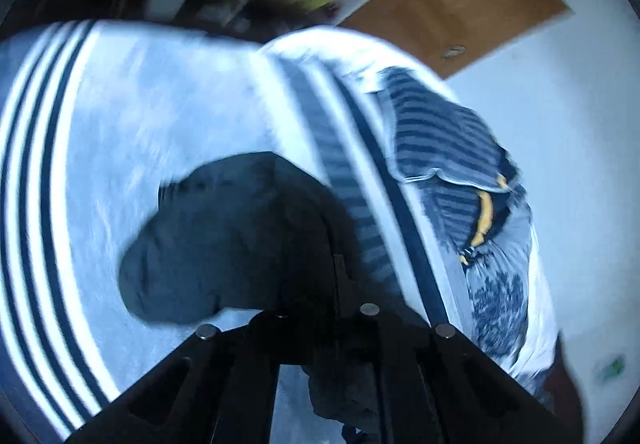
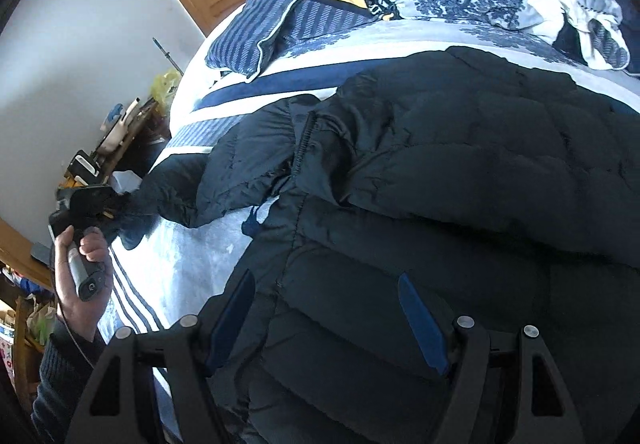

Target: Fold large clothes

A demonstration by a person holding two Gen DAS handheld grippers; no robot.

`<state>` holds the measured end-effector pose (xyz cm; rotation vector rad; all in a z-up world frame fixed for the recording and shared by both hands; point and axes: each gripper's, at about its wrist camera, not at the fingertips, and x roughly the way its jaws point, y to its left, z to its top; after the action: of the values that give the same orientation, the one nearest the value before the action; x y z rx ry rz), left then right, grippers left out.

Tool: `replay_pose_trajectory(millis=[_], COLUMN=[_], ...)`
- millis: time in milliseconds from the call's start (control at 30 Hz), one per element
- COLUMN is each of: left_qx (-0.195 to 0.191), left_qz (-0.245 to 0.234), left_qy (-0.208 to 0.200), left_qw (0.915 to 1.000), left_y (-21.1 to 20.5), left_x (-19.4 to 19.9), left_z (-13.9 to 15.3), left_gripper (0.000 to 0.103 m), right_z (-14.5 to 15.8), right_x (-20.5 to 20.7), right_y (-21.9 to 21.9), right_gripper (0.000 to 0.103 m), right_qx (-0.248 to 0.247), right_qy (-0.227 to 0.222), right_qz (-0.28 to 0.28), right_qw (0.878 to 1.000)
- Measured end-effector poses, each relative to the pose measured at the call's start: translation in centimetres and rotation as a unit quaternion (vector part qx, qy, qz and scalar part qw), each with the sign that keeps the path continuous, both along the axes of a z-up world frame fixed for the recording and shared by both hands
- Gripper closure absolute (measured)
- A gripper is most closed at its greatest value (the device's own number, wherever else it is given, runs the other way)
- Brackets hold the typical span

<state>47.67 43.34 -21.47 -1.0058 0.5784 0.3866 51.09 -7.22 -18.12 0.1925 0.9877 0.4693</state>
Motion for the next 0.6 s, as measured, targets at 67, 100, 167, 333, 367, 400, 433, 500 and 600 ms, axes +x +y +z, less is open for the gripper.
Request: replay_pose_trajectory(millis=[67,100,167,333,367,400,433,500,600], left_qx=[0.064,0.087,0.155,0.277,0.294,0.311,0.319,0.344,0.370], left_qz=[-0.029,-0.039,-0.076,-0.181,-0.205,-0.227,-0.235,-0.286,-0.342], left_qy=[-0.026,-0.032,-0.051,-0.090,-0.098,-0.103,-0.103,-0.102,-0.104], left_qw=[0.9972,0.9949,0.9836,0.9395,0.9283,0.9172,0.9125,0.8886,0.8572], left_y=[-2.9,-4.0,-8.2,-19.5,-22.1,-24.7,-26.2,-31.8,-38.8], left_x=[-0.7,-0.7,-1.2,-2.7,-3.1,-3.3,-2.3,-1.9,-1.5], left_z=[4.0,5.3,9.2,15.4,16.1,16.6,16.8,16.9,16.2], left_gripper=[0.099,0.099,0.099,0.099,0.099,0.099,0.099,0.099,0.098], right_z=[0.2,0.3,0.5,0.8,0.9,1.0,1.1,1.1,0.7], right_x=[-0.5,-0.9,-1.5,-2.7,-2.9,-3.1,-3.3,-3.4,-3.4], right_y=[-0.7,-1.3,-2.4,-6.0,-7.1,-8.0,-9.3,-11.6,-16.3], right_gripper=[0.026,0.026,0.026,0.026,0.026,0.026,0.026,0.026,0.026], right_qx=[0.001,0.003,0.010,0.028,0.035,0.040,0.046,0.055,0.080], right_qy=[-0.001,-0.002,-0.001,-0.002,-0.003,-0.005,-0.007,-0.012,-0.015], right_qz=[-0.003,-0.005,-0.009,-0.032,-0.039,-0.045,-0.054,-0.070,-0.109], right_qw=[1.000,1.000,1.000,0.999,0.999,0.998,0.997,0.996,0.991])
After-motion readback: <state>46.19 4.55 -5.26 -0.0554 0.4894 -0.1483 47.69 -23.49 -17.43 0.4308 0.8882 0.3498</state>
